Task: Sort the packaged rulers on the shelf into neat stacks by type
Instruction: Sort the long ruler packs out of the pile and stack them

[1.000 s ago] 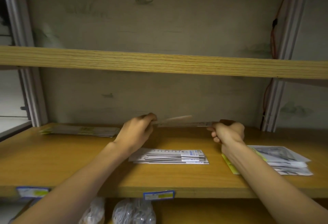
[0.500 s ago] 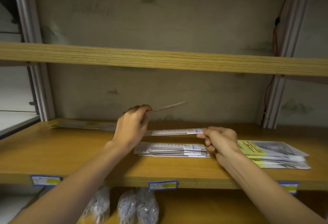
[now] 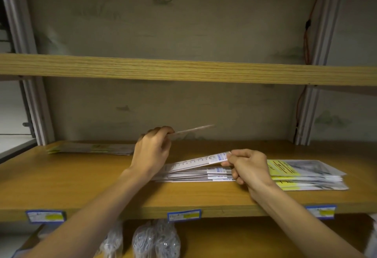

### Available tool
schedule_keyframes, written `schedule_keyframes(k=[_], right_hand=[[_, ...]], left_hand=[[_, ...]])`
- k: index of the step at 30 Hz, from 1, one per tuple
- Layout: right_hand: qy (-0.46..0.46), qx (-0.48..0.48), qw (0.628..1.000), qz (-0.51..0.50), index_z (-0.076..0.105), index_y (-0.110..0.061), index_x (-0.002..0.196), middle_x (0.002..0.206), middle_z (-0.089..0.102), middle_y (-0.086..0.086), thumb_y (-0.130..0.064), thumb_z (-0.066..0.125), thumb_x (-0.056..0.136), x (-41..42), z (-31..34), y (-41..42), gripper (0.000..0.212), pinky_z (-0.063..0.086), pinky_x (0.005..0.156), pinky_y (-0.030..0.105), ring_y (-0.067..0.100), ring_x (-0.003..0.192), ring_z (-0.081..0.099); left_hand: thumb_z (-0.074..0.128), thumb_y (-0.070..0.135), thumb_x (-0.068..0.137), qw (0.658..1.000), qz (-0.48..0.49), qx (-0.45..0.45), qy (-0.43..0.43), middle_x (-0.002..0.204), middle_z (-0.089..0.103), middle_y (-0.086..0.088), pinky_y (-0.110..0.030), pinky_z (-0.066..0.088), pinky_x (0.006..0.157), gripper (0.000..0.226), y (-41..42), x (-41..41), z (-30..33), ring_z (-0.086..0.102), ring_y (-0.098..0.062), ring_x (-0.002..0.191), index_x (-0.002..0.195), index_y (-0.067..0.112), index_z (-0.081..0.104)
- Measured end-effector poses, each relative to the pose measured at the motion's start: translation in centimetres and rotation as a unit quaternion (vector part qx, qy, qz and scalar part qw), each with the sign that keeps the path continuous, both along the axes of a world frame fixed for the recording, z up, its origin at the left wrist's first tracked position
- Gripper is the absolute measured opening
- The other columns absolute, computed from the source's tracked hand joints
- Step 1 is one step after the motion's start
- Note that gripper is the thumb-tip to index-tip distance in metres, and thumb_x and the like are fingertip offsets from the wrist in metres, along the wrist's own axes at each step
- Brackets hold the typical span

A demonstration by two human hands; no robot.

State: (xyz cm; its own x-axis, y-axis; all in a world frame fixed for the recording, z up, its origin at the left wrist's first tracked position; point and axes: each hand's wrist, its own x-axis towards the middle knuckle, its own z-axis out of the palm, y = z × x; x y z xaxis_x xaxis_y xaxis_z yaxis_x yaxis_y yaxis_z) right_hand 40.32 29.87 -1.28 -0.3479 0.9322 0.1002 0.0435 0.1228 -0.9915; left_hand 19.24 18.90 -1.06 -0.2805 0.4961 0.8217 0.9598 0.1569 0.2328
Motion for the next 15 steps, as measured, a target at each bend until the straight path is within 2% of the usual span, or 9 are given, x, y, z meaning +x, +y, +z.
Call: schedule_keyframes(k=[5, 7, 10, 12, 15], right_hand=[[-0.100, 0.148, 0.984, -0.011, 0.061, -0.021, 0.096, 0.067, 0.071, -0.001, -0.023, 0.064, 0.092, 0.6, -0.5, -0.1, 0.005, 0.041, 0.040, 0.018, 0.002, 0.038, 0.052], [-0.147, 0.215, 0.965, -0.026, 0.064, -0.021, 0.095, 0.066, 0.071, -0.005, -0.027, 0.063, 0.092, 0.7, -0.6, 0.0, 0.007, 0.046, 0.053, 0.017, 0.001, 0.048, 0.059], [-0.198, 0.283, 0.938, -0.037, 0.067, -0.019, 0.097, 0.064, 0.068, -0.008, -0.029, 0.063, 0.092, 0.8, -0.8, -0.1, 0.012, 0.046, 0.070, 0.016, -0.001, 0.062, 0.061], [-0.216, 0.310, 0.925, -0.041, 0.068, -0.016, 0.100, 0.066, 0.068, -0.009, -0.029, 0.064, 0.092, 0.8, -0.9, 0.0, 0.016, 0.043, 0.066, 0.011, -0.001, 0.065, 0.061], [-0.249, 0.351, 0.901, -0.061, 0.071, -0.015, 0.103, 0.084, 0.067, -0.007, -0.032, 0.066, 0.089, 0.6, -1.2, 0.5, 0.023, 0.039, 0.061, 0.008, 0.002, 0.076, 0.059]], left_hand=[[0.064, 0.008, 0.085, 1.000, -0.008, -0.006, -0.006, 0.097, 0.070, -0.005, -0.040, 0.055, 0.070, 0.022, 0.2, 0.2, 0.0, 0.066, -0.028, 0.087, 0.105, 0.016, 0.066], [0.064, 0.008, 0.084, 1.000, -0.007, -0.007, -0.008, 0.097, 0.070, -0.005, -0.039, 0.055, 0.070, 0.023, 0.2, 0.3, 0.0, 0.066, -0.028, 0.087, 0.105, 0.016, 0.066], [0.064, 0.008, 0.084, 1.000, -0.006, -0.008, -0.011, 0.097, 0.070, -0.005, -0.040, 0.055, 0.070, 0.023, 0.3, 0.2, -0.1, 0.066, -0.029, 0.086, 0.105, 0.016, 0.066], [0.064, 0.008, 0.084, 1.000, -0.008, -0.012, -0.013, 0.099, 0.070, -0.005, -0.041, 0.055, 0.071, 0.023, 0.3, 0.2, -0.1, 0.066, -0.028, 0.088, 0.106, 0.016, 0.066], [0.064, 0.008, 0.084, 1.000, -0.012, -0.013, -0.011, 0.101, 0.070, -0.005, -0.042, 0.055, 0.072, 0.024, 0.3, 0.2, -0.2, 0.066, -0.028, 0.090, 0.107, 0.015, 0.066]])
